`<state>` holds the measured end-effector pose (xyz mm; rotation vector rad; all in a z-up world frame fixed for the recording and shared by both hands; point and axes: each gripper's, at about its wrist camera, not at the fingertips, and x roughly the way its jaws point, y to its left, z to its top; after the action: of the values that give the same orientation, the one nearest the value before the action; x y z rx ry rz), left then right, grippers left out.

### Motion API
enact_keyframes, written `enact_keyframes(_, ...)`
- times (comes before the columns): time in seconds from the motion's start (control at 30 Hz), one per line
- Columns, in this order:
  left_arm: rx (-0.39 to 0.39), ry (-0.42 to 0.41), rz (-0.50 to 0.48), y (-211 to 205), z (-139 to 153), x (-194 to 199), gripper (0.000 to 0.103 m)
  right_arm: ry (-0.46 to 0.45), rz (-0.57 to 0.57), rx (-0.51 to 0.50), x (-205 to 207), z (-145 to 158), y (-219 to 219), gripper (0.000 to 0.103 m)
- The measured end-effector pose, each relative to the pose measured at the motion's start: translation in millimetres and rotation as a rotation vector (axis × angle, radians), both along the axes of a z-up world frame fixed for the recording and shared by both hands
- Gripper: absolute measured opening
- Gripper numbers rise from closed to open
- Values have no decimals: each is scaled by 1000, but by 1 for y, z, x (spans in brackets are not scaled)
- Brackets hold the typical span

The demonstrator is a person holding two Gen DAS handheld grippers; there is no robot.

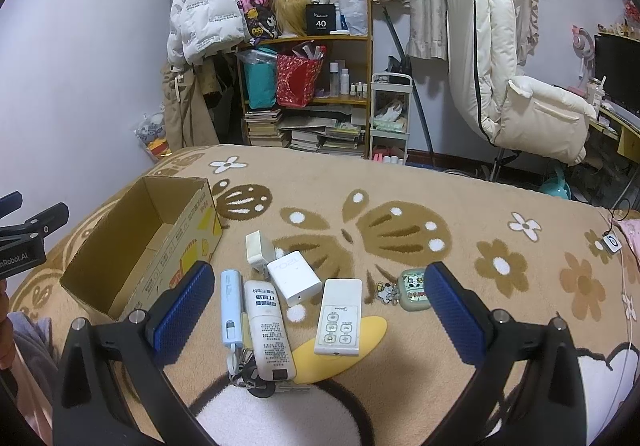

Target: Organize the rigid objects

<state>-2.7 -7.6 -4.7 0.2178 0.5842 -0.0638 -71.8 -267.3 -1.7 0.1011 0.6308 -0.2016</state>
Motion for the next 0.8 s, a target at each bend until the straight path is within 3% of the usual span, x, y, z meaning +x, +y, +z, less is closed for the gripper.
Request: enact_keyframes(0.8, 4, 1, 0, 0, 0, 0, 103, 7, 1, -4, 1, -2, 2, 103)
